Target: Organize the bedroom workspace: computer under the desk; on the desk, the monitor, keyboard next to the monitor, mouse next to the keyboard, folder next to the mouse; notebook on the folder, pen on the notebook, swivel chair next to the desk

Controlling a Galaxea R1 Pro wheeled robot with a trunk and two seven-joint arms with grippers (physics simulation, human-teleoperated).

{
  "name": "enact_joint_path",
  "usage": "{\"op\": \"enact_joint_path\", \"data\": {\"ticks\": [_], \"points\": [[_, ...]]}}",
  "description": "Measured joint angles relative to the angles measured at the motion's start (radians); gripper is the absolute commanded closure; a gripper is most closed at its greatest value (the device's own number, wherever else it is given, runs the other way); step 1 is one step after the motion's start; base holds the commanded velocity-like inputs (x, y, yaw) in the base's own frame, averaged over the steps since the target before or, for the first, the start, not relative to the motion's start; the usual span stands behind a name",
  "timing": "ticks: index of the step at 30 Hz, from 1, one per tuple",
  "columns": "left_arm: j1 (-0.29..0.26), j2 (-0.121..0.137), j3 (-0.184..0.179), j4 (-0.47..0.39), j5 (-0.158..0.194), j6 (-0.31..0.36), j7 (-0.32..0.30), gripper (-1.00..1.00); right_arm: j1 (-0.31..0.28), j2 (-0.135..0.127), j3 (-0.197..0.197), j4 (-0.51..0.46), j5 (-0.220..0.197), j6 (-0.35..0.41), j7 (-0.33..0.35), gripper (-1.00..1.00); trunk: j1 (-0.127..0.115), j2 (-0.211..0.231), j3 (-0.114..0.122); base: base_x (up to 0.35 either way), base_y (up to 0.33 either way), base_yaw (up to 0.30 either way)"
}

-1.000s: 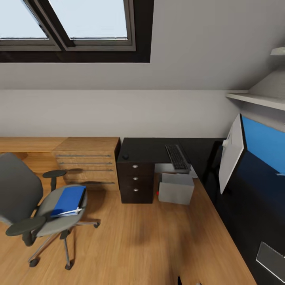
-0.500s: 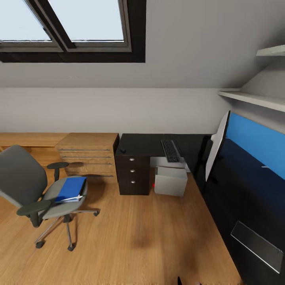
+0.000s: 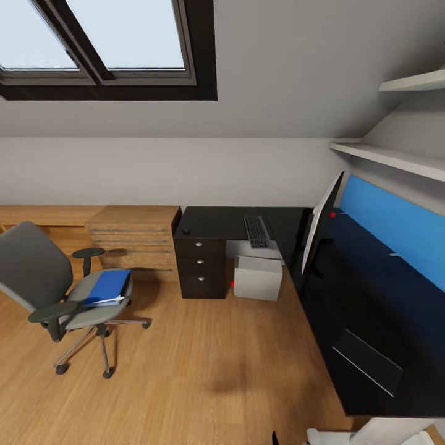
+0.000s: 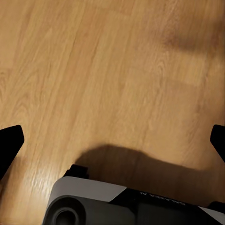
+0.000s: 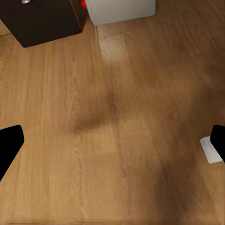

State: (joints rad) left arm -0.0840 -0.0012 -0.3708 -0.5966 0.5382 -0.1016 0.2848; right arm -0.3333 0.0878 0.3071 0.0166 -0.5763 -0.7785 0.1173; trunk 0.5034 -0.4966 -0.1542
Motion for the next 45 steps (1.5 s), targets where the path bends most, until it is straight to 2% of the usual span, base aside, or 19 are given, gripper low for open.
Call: {"op": "enact_joint_path", "data": {"ticks": [4,7,10,13,16,18,20,21,26,28,29,30,34,39,40,45], "points": [[0.000,-0.001,0.002,0.000,-0.001,-0.002,0.000,-1.00,0.000,0.018,0.013,-0.014,0.023,-0.033,-0.003,-1.00,-0.015,0.028,0.013,-0.007,-0.008,0.000],[0.000,-0.001,0.002,0.001,0.000,-0.002,0.000,-1.00,-0.002,0.034,0.031,-0.066,0.065,-0.056,-0.012,-1.00,-0.027,0.049,0.022,-0.002,-0.002,0.000],[0.001,-0.001,0.002,0.002,0.000,-0.002,0.000,-1.00,-0.003,0.038,0.032,-0.126,0.079,-0.042,-0.029,-1.00,-0.039,0.070,0.032,-0.001,-0.001,0.000],[0.000,-0.001,0.003,0.003,0.001,-0.002,0.000,-1.00,-0.004,0.038,0.030,-0.211,0.088,0.009,-0.066,-1.00,-0.050,0.091,0.041,0.000,0.000,0.000],[0.001,-0.001,0.003,0.003,0.001,-0.002,0.000,-1.00,-0.004,0.025,0.026,-0.385,0.094,0.153,-0.133,-1.00,-0.054,0.099,0.044,0.000,0.000,0.000],[0.001,-0.001,0.003,0.003,0.001,-0.002,0.000,-1.00,-0.004,0.007,0.026,-0.490,0.094,0.253,-0.166,-1.00,-0.054,0.099,0.044,0.000,0.000,0.000],[0.001,-0.001,0.003,0.003,0.001,-0.002,0.000,-1.00,-0.004,-0.019,0.027,-0.597,0.093,0.366,-0.194,-1.00,-0.054,0.099,0.044,0.000,0.000,0.000],[0.001,-0.001,0.002,0.003,0.001,-0.002,-0.001,-1.00,-0.005,-0.046,0.027,-0.697,0.096,0.484,-0.217,-1.00,-0.054,0.099,0.045,0.000,0.000,0.000],[0.000,0.001,0.001,0.010,0.001,-0.002,-0.004,-1.00,-0.005,-0.108,0.018,-0.935,0.092,0.787,-0.242,-1.00,-0.054,0.099,0.044,0.000,0.000,0.000],[0.000,0.001,0.001,0.014,0.001,-0.002,-0.005,-1.00,-0.006,-0.129,0.004,-1.023,0.091,0.898,-0.247,-1.00,-0.054,0.099,0.044,0.000,0.000,0.000],[0.001,0.001,0.001,0.016,0.001,-0.002,-0.006,-1.00,-0.006,-0.146,-0.023,-1.102,0.092,1.000,-0.250,-1.00,-0.054,0.099,0.045,0.000,0.000,0.000],[0.000,0.002,0.000,0.017,0.001,-0.003,-0.006,-1.00,-0.006,-0.154,-0.042,-1.141,0.093,1.049,-0.251,-1.00,-0.054,0.099,0.044,0.000,0.000,0.000],[0.000,0.003,0.000,0.020,0.001,-0.004,-0.007,-1.00,-0.007,-0.173,-0.132,-1.237,0.095,1.211,-0.257,-1.00,-0.054,0.099,0.044,0.000,0.000,0.000],[0.001,0.004,0.000,0.022,0.001,-0.004,-0.007,-1.00,-0.009,-0.191,-0.258,-1.283,0.102,1.376,-0.280,-1.00,-0.054,0.099,0.044,0.000,-0.095,0.000],[0.001,0.005,0.000,0.023,0.001,-0.004,-0.007,-1.00,-0.010,-0.217,-0.295,-1.296,0.117,1.425,-0.297,-1.00,-0.054,0.098,0.044,0.000,-0.253,0.000],[0.000,0.003,-0.001,0.038,0.000,-0.005,-0.006,-1.00,-0.010,-0.255,-0.323,-1.305,0.121,1.445,-0.302,-1.00,-0.054,0.099,0.044,0.000,-0.288,0.000]]}}
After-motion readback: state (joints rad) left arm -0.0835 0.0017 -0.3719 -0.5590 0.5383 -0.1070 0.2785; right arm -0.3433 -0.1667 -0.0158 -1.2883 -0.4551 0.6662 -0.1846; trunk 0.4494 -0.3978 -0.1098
